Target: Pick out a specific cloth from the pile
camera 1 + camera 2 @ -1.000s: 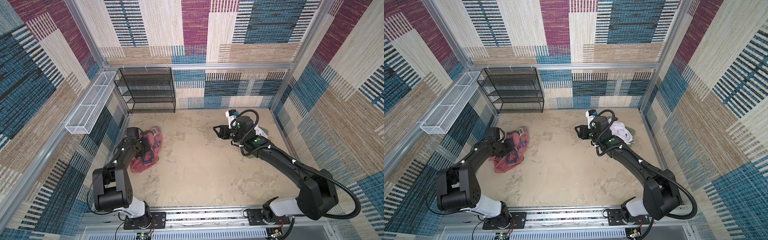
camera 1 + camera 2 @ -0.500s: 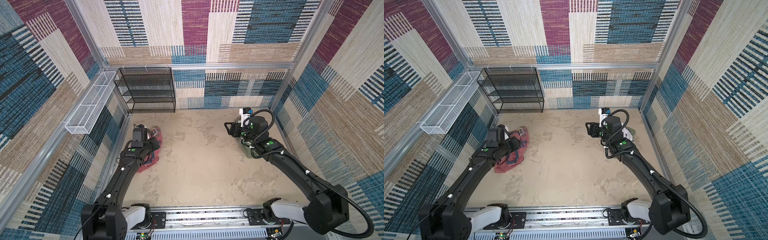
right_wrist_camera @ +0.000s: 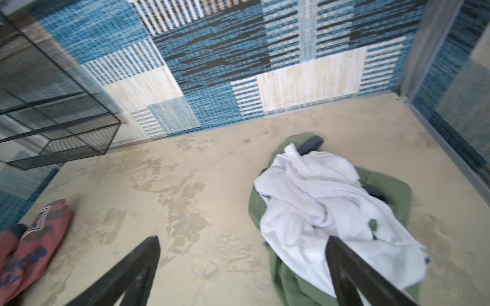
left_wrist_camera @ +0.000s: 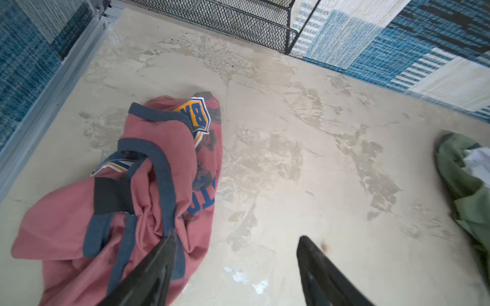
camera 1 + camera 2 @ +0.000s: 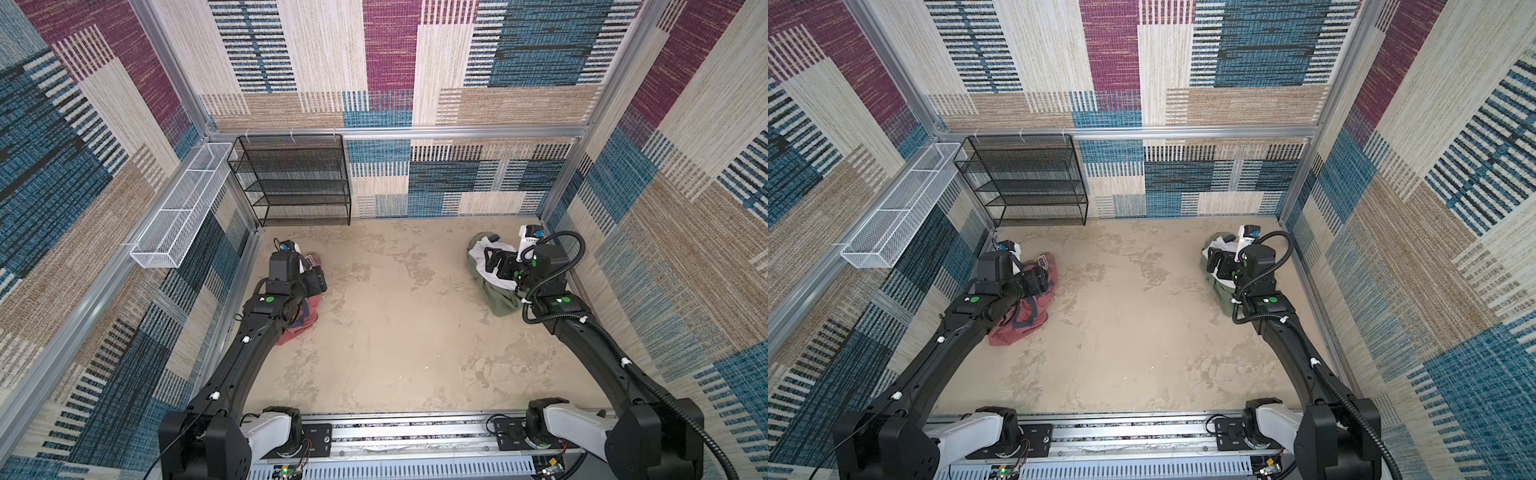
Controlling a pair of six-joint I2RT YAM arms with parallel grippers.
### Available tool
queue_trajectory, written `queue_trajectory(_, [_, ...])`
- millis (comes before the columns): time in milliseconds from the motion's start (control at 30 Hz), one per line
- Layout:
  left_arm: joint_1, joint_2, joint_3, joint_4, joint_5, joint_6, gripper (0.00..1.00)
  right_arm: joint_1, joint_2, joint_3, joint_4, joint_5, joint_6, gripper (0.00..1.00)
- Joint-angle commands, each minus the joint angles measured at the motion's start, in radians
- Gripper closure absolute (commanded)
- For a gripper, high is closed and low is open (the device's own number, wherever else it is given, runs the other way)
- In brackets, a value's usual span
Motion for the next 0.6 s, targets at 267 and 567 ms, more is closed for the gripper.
queue_trajectory(267, [0.008, -0.038, -0.261, 0.368, -0.176, 0.215, 0.24, -0.048, -0.007, -0.306, 0.478, 0.252, -0.073, 0.0])
queue_trajectory(567, [0.019, -0.055, -0.498, 0.697, -0.251, 0.295, 0.24, -0.048, 0.048, -0.498, 0.765, 0.388, -0.072, 0.0])
